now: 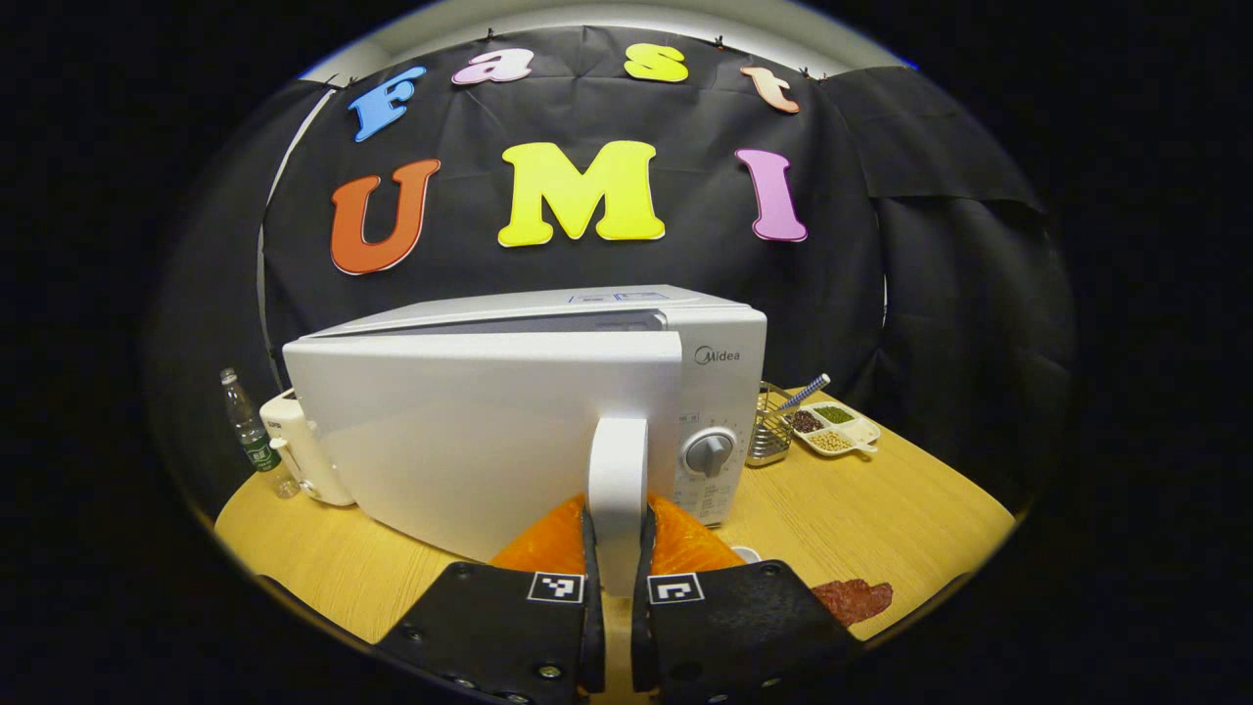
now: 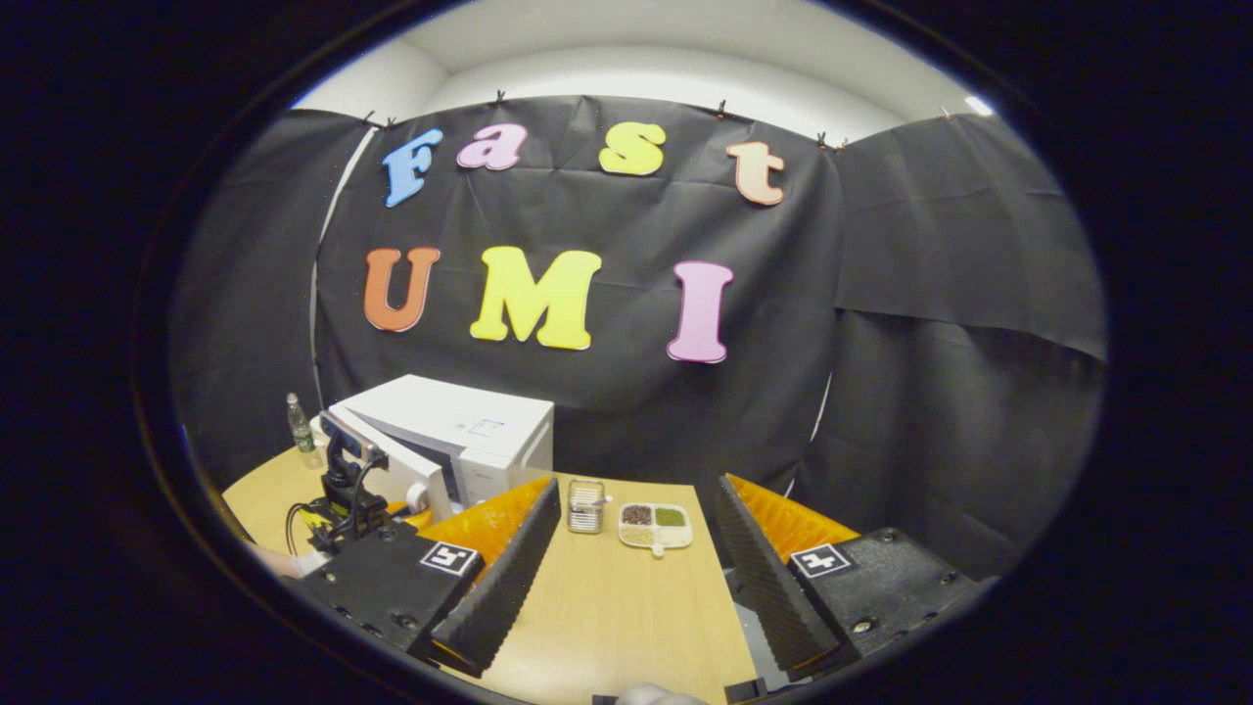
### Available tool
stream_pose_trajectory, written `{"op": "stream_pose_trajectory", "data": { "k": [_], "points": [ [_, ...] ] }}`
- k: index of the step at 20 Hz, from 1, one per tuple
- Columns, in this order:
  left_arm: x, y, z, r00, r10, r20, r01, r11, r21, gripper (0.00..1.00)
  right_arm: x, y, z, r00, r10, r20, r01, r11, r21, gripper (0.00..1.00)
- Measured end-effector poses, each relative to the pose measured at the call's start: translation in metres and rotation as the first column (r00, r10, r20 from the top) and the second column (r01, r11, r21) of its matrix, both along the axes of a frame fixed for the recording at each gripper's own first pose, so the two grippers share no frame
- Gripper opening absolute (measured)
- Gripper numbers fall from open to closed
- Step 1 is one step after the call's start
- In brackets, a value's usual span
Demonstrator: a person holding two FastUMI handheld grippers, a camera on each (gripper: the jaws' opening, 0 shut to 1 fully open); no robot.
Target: Open the microwave oven with the left hand, put the food in, and close the microwave oven.
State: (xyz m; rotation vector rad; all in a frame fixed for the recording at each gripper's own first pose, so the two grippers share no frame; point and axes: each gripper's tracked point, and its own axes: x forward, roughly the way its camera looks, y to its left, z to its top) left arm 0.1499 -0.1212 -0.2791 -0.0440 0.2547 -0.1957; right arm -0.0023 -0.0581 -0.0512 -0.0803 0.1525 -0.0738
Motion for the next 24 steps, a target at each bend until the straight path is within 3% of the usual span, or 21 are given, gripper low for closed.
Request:
{"op": "stream_pose_trajectory", "data": {
  "k": [3,5,6,7,8,9,10,12,15,16,17,18,21,24],
  "points": [
    [-0.029,0.023,-0.002,1.0,0.028,0.001,-0.028,0.998,0.053,0.16,-0.002,0.01,-0.005,1.0,0.021,-0.002,-0.021,1.0,0.0,0.96],
    [-0.038,0.049,0.0,0.995,0.099,0.026,-0.102,0.988,0.113,0.36,-0.002,0.018,-0.011,0.999,0.037,-0.008,-0.036,0.999,0.004,0.96],
    [-0.042,0.057,-0.001,0.993,0.116,0.022,-0.118,0.987,0.111,0.76,-0.003,0.022,-0.011,0.999,0.046,-0.009,-0.046,0.999,0.008,0.96],
    [-0.045,0.059,-0.003,0.993,0.116,0.007,-0.116,0.989,0.093,0.8,-0.004,0.024,-0.011,0.999,0.05,-0.008,-0.049,0.999,0.015,0.96],
    [-0.049,0.062,-0.005,0.993,0.119,-0.009,-0.118,0.99,0.073,0.93,-0.005,0.025,-0.012,0.999,0.052,-0.007,-0.052,0.998,0.017,0.96],
    [-0.053,0.065,-0.005,0.992,0.124,-0.02,-0.122,0.99,0.065,0.89,-0.006,0.028,-0.013,0.998,0.057,-0.009,-0.057,0.998,0.017,0.96],
    [-0.059,0.069,-0.005,0.991,0.132,-0.022,-0.13,0.989,0.068,0.94,-0.007,0.032,-0.015,0.998,0.063,-0.008,-0.063,0.998,0.019,1.0],
    [-0.071,0.079,-0.001,0.989,0.149,-0.012,-0.147,0.986,0.081,0.94,-0.011,0.039,-0.02,0.997,0.08,-0.013,-0.079,0.997,0.016,0.96],
    [-0.088,0.098,0.004,0.987,0.163,-0.004,-0.162,0.982,0.098,0.94,-0.014,0.052,-0.032,0.994,0.106,-0.031,-0.105,0.994,0.035,0.96],
    [-0.096,0.107,0.007,0.986,0.169,0.002,-0.169,0.98,0.11,0.94,-0.014,0.055,-0.036,0.993,0.112,-0.038,-0.11,0.993,0.042,1.0],
    [-0.103,0.116,0.008,0.984,0.177,0.009,-0.177,0.977,0.119,0.94,-0.015,0.06,-0.041,0.992,0.12,-0.048,-0.117,0.992,0.051,0.96],
    [-0.11,0.125,0.007,0.983,0.185,0.005,-0.184,0.975,0.128,0.94,-0.015,0.064,-0.05,0.991,0.122,-0.063,-0.118,0.991,0.058,1.0],
    [-0.135,0.155,0.006,0.976,0.217,0.008,-0.215,0.965,0.149,0.94,-0.017,0.08,-0.076,0.984,0.145,-0.104,-0.135,0.986,0.098,0.96],
    [-0.156,0.19,0.001,0.965,0.26,0.004,-0.257,0.95,0.176,0.94,-0.019,0.093,-0.105,0.977,0.148,-0.153,-0.128,0.983,0.135,1.0]
  ]
}}
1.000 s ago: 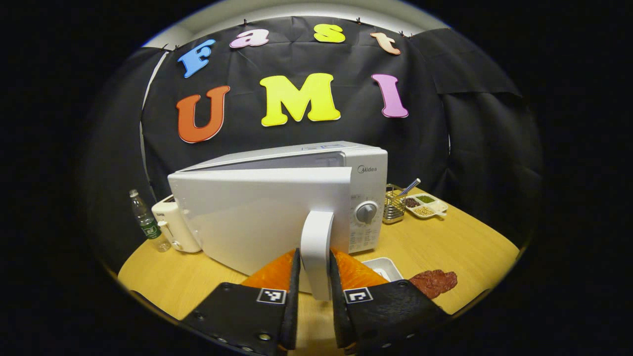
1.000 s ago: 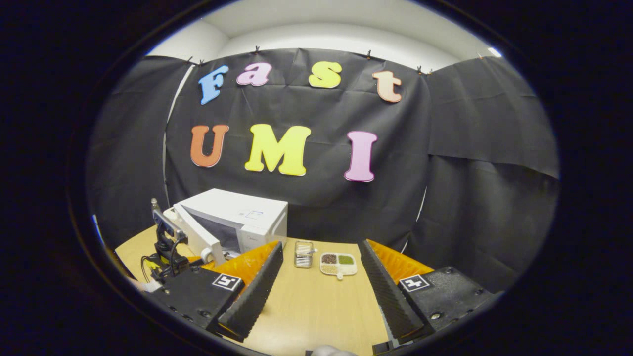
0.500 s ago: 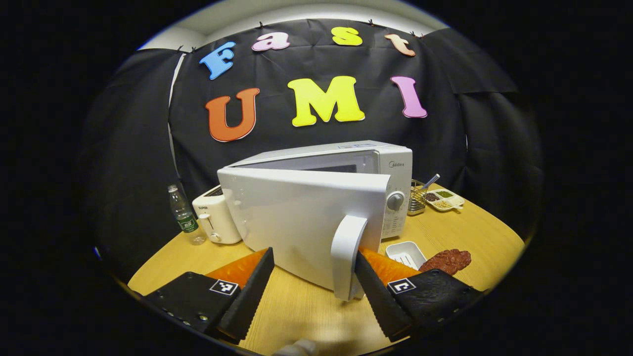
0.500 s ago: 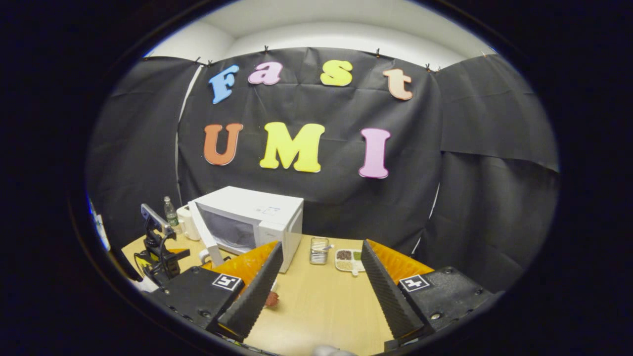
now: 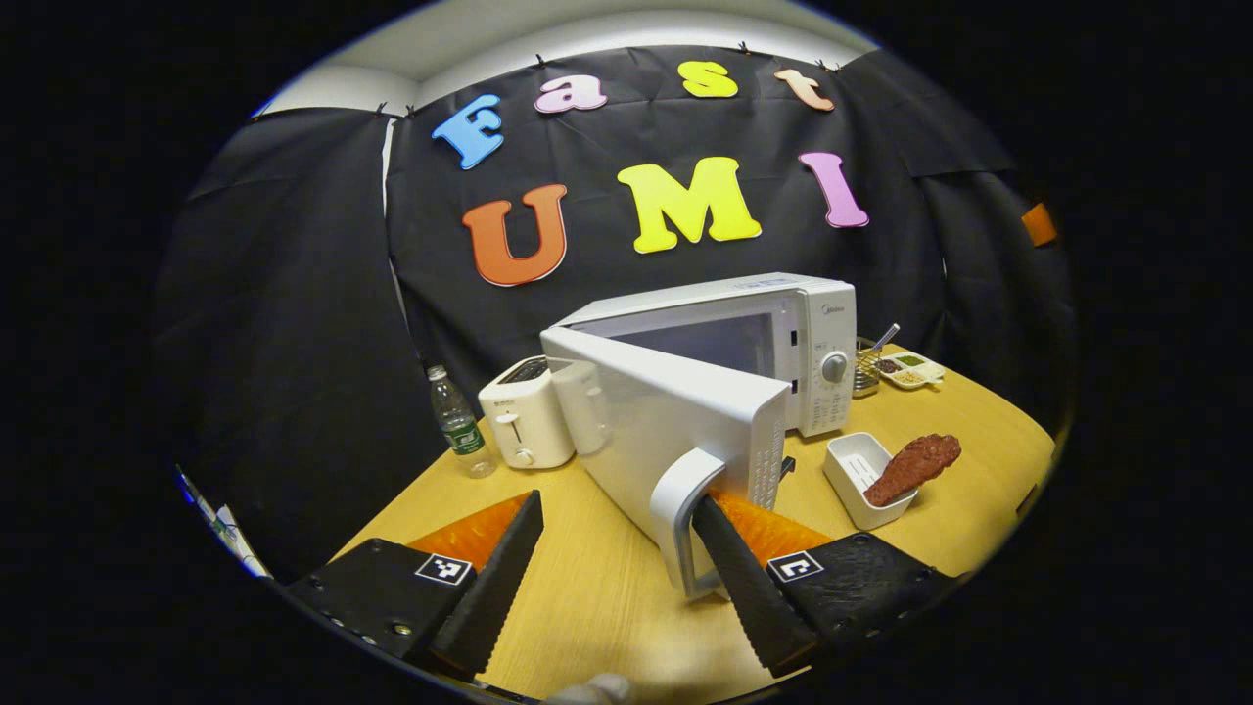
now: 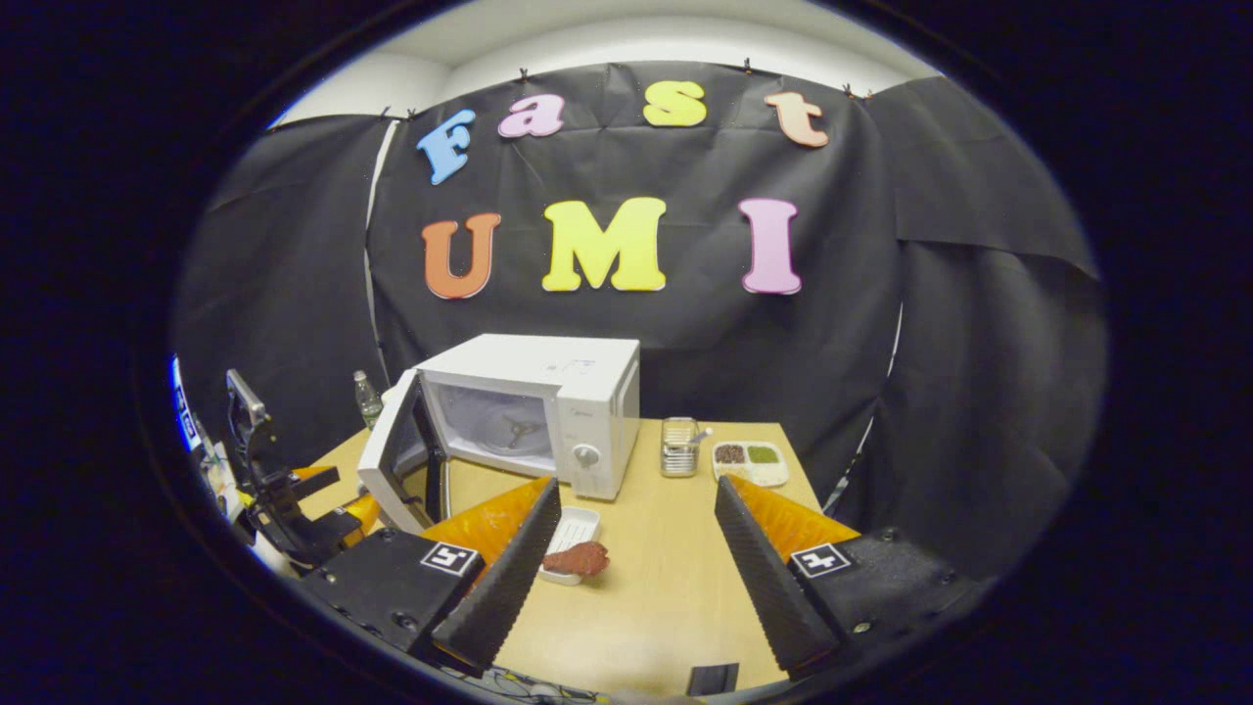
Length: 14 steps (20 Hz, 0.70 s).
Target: Open the microwave oven with the left hand, put the food in, and close the microwave oven.
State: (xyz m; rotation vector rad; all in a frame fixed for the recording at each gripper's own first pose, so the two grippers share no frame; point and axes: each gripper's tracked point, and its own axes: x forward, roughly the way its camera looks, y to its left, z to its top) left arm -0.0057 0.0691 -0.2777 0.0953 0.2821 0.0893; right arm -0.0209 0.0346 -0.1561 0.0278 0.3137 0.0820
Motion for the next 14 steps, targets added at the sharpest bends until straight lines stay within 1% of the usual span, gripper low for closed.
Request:
{"op": "stream_pose_trajectory", "data": {
  "k": [2,3,4,6,8,10,11,12,13,14],
  "points": [
    [-0.015,0.027,-0.004,0.999,0.032,-0.015,-0.032,0.999,0.001,0.94,0.0,0.009,-0.017,1.0,0.002,-0.023,-0.001,1.0,0.012,1.0],
    [-0.023,0.037,-0.004,0.999,0.045,-0.022,-0.045,0.999,0.001,0.94,0.001,0.012,-0.027,0.999,0.002,-0.033,-0.001,1.0,0.02,0.96],
    [-0.031,0.049,-0.003,0.998,0.057,-0.021,-0.057,0.998,0.01,0.94,0.003,0.016,-0.038,0.999,0.004,-0.052,-0.002,1.0,0.029,1.0],
    [-0.046,0.069,-0.003,0.997,0.073,-0.02,-0.072,0.996,0.043,0.94,0.011,0.021,-0.067,0.994,0.011,-0.106,-0.006,0.999,0.05,1.0],
    [-0.064,0.087,-0.003,0.995,0.092,-0.032,-0.09,0.994,0.061,0.94,0.023,0.025,-0.097,0.984,0.031,-0.173,-0.013,0.994,0.105,1.0],
    [-0.084,0.098,-0.003,0.992,0.119,-0.049,-0.116,0.991,0.066,0.94,0.038,0.027,-0.132,0.965,0.055,-0.258,-0.013,0.987,0.163,1.0],
    [-0.091,0.099,-0.001,0.99,0.128,-0.057,-0.125,0.99,0.065,0.94,0.045,0.026,-0.146,0.954,0.062,-0.292,-0.005,0.981,0.193,0.96],
    [-0.098,0.097,0.0,0.989,0.135,-0.064,-0.131,0.989,0.063,0.94,0.055,0.026,-0.16,0.943,0.078,-0.323,0.003,0.97,0.242,0.81],
    [-0.102,0.094,0.003,0.987,0.143,-0.067,-0.139,0.988,0.064,0.94,0.064,0.031,-0.175,0.927,0.11,-0.359,0.009,0.949,0.315,0.88],
    [-0.104,0.091,0.005,0.986,0.153,-0.071,-0.149,0.987,0.061,0.94,0.073,0.034,-0.184,0.912,0.136,-0.387,0.023,0.925,0.38,0.83]
  ]
}}
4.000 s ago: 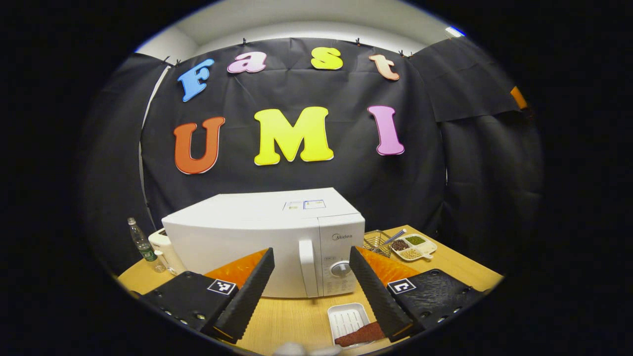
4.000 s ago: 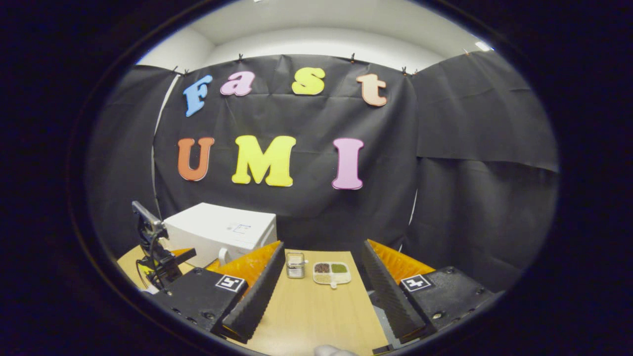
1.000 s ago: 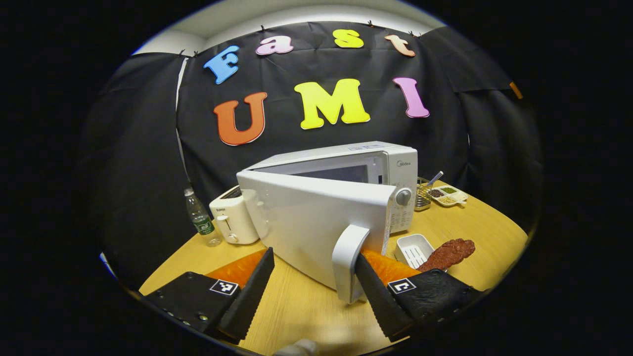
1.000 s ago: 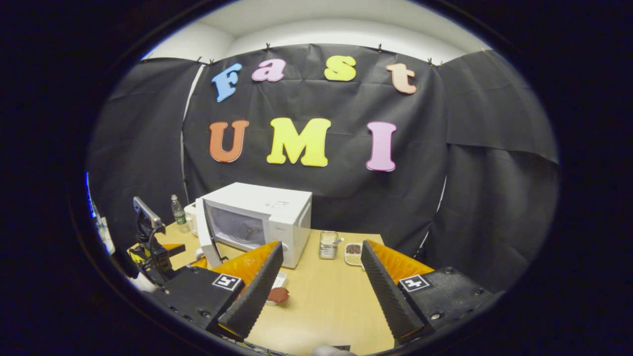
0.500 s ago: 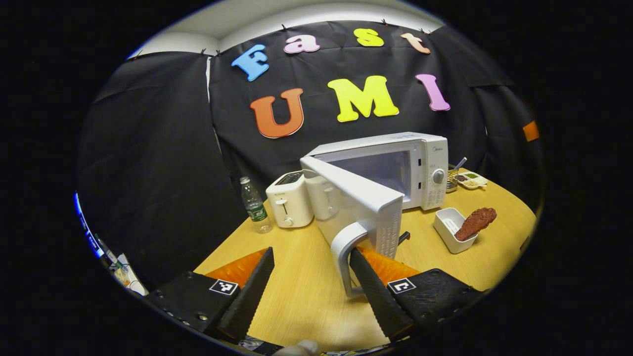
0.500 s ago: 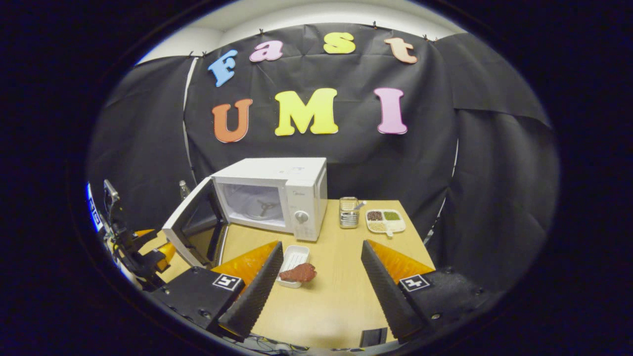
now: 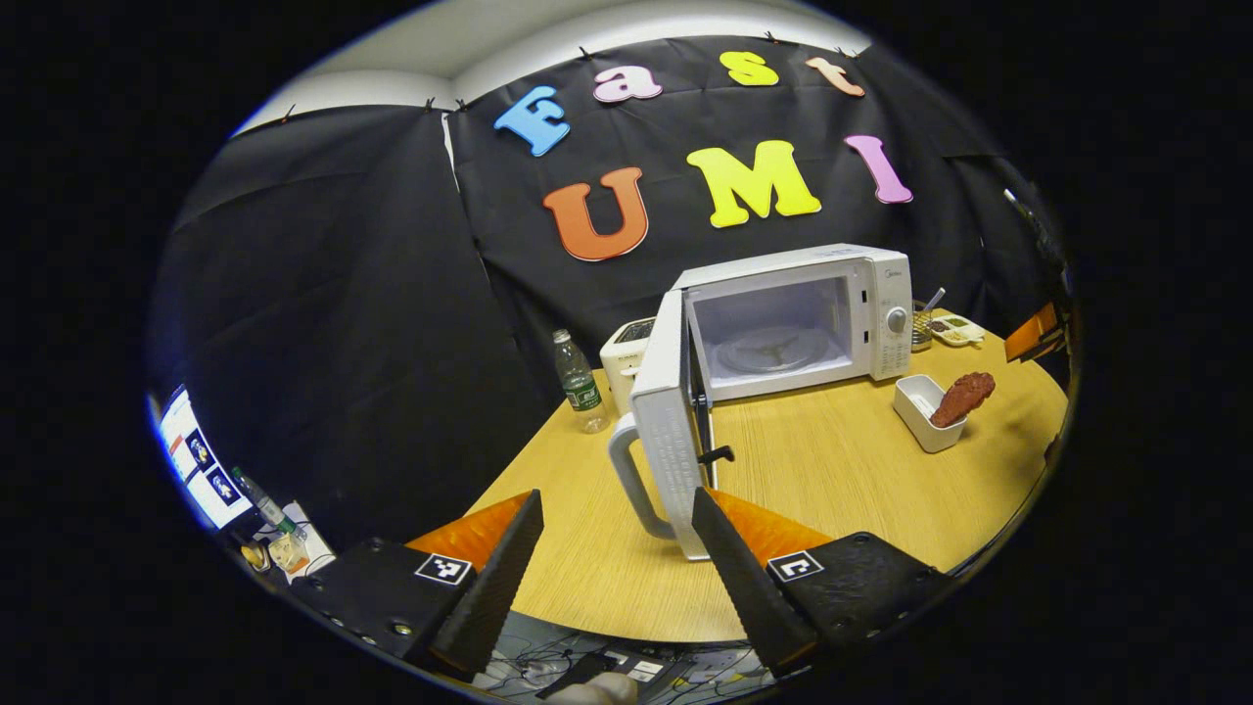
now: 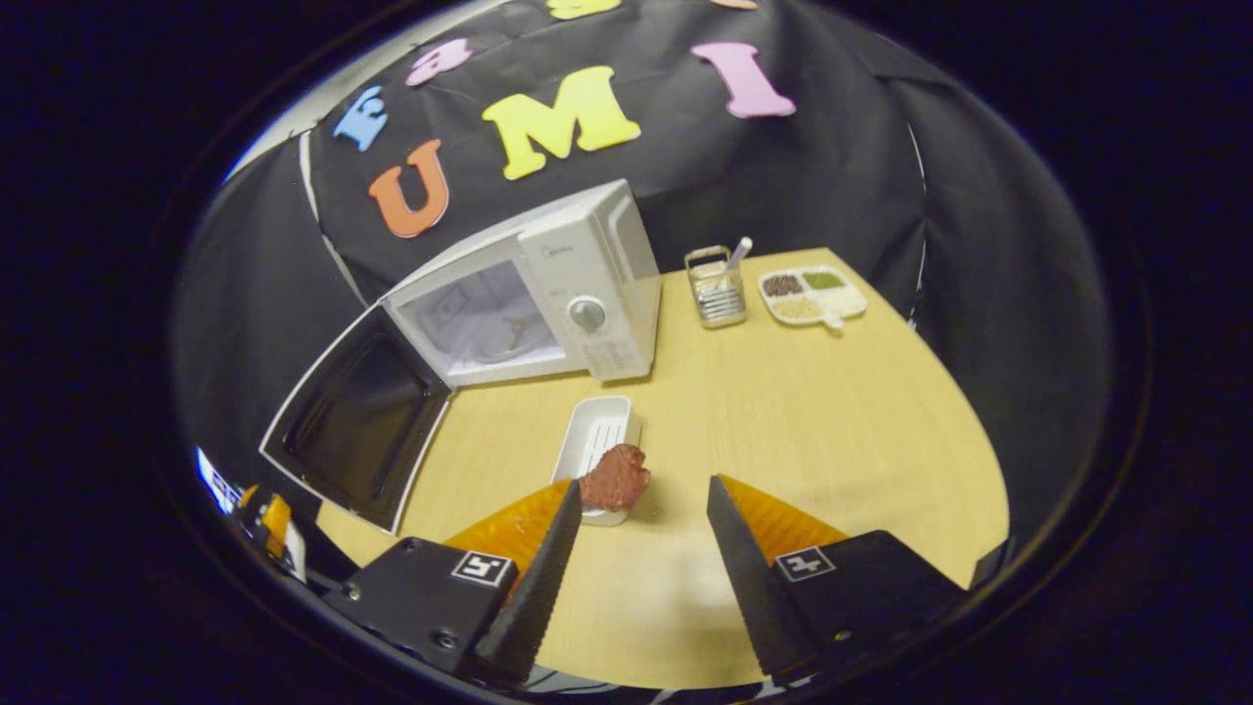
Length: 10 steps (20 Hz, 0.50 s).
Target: Open the microwave oven with the left hand, put the food in, and close the microwave oven.
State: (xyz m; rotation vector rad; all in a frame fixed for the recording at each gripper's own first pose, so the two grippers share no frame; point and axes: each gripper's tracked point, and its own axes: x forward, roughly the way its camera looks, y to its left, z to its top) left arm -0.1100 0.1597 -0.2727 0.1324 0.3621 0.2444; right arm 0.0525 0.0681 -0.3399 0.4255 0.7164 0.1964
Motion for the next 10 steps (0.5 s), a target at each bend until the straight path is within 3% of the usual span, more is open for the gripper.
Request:
{"op": "stream_pose_trajectory", "data": {
  "k": [1,2,3,4,5,6,7,8,9,10],
  "points": [
    [-0.002,-0.003,0.002,1.0,0.013,-0.003,-0.013,1.0,-0.006,0.94,0.009,0.003,-0.013,0.999,-0.003,-0.053,0.007,0.997,0.079,0.77],
    [-0.002,-0.007,0.005,1.0,0.029,-0.009,-0.029,0.999,-0.016,0.94,0.017,0.006,-0.024,0.993,-0.007,-0.114,0.026,0.986,0.165,0.62],
    [-0.002,-0.011,0.007,0.999,0.044,-0.013,-0.044,0.999,-0.025,0.94,0.023,0.012,-0.024,0.989,0.012,-0.144,0.024,0.968,0.248,0.53],
    [0.0,-0.014,0.01,0.998,0.062,-0.014,-0.063,0.998,-0.028,0.94,0.03,0.016,-0.026,0.985,0.021,-0.171,0.034,0.951,0.308,0.61],
    [0.0,-0.017,0.013,0.997,0.081,-0.014,-0.081,0.996,-0.037,0.94,0.035,0.019,-0.033,0.977,0.027,-0.21,0.05,0.935,0.35,0.39],
    [0.001,-0.019,0.012,0.995,0.102,-0.021,-0.102,0.993,-0.051,0.94,0.036,0.023,-0.035,0.97,0.048,-0.236,0.052,0.916,0.398,0.29],
    [0.002,-0.021,0.012,0.992,0.126,-0.028,-0.127,0.99,-0.061,0.94,0.036,0.026,-0.035,0.963,0.066,-0.259,0.056,0.898,0.436,0.29],
    [0.004,-0.023,0.012,0.988,0.149,-0.036,-0.151,0.986,-0.068,0.94,0.039,0.027,-0.034,0.96,0.079,-0.268,0.055,0.887,0.458,0.1],
    [0.003,-0.024,0.014,0.984,0.173,-0.037,-0.176,0.982,-0.071,0.94,0.035,0.028,-0.033,0.956,0.112,-0.273,0.03,0.883,0.468,0.1],
    [0.003,-0.023,0.016,0.98,0.196,-0.041,-0.198,0.978,-0.071,0.94,0.033,0.031,-0.033,0.951,0.143,-0.275,0.002,0.884,0.468,0.17]
  ]
}}
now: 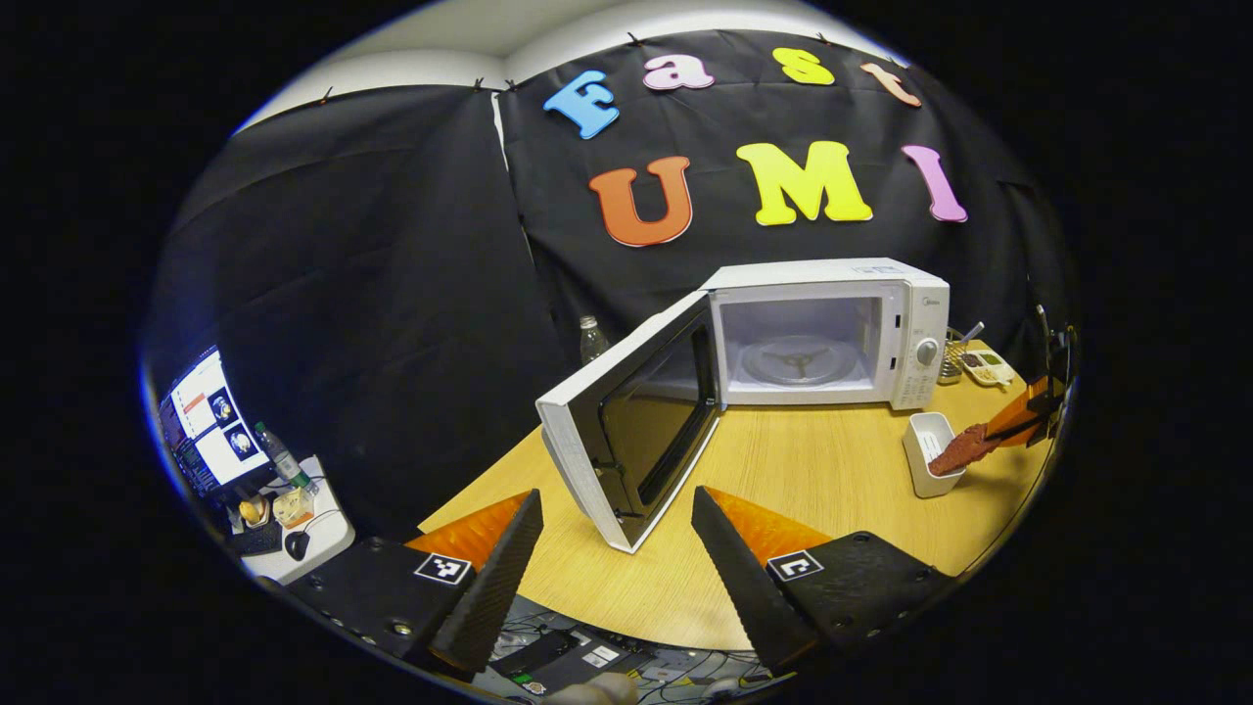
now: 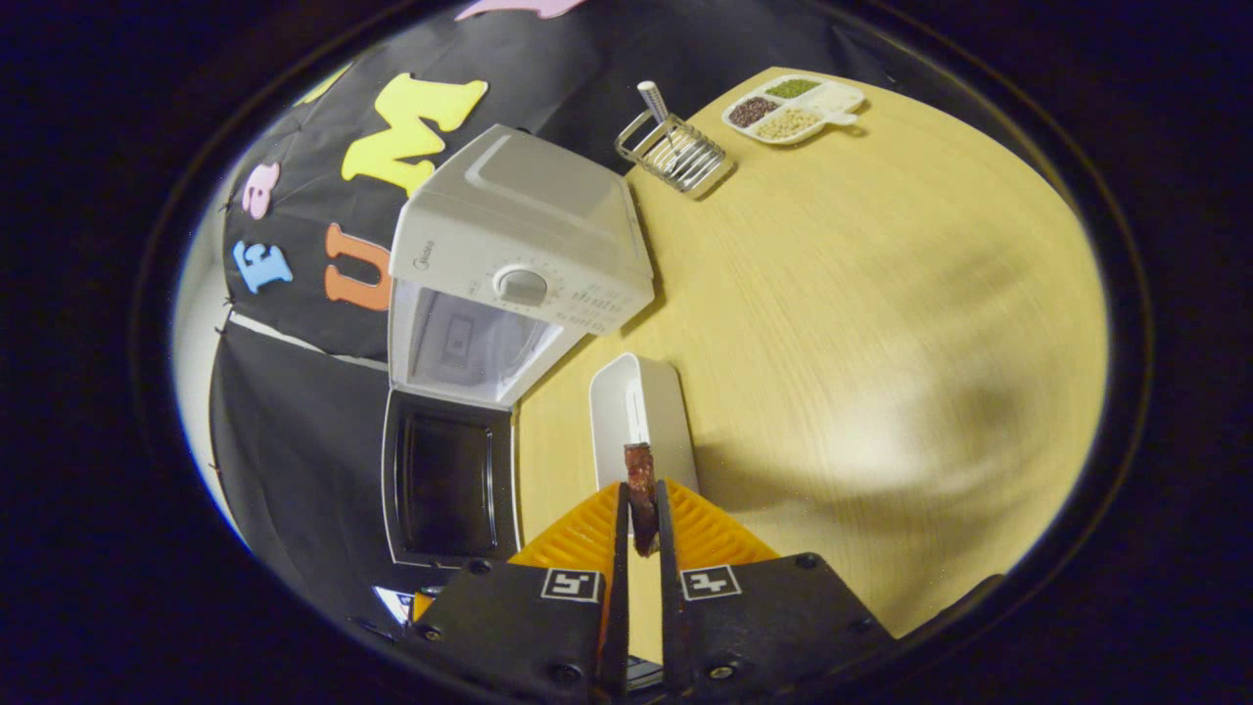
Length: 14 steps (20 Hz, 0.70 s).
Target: Open the microwave oven with the left hand, put the food in, and close the microwave oven.
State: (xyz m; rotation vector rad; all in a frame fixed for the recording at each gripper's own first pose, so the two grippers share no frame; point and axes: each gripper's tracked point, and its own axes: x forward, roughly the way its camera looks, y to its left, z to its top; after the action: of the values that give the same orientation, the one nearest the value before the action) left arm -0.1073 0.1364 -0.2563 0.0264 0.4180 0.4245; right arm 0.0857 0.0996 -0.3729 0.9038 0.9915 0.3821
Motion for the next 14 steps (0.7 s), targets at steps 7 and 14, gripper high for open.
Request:
{"op": "stream_pose_trajectory", "data": {
  "k": [7,14],
  "points": [
    [0.001,-0.005,0.021,0.996,0.086,0.0,-0.086,0.995,0.059,0.94,0.009,0.001,0.037,0.974,0.199,0.11,-0.187,0.976,-0.115,0.1],
    [0.02,-0.013,0.058,0.997,-0.018,0.069,0.011,0.995,0.099,0.94,0.028,0.036,0.123,0.942,0.167,0.291,-0.127,0.98,-0.151,0.1]
  ]
}}
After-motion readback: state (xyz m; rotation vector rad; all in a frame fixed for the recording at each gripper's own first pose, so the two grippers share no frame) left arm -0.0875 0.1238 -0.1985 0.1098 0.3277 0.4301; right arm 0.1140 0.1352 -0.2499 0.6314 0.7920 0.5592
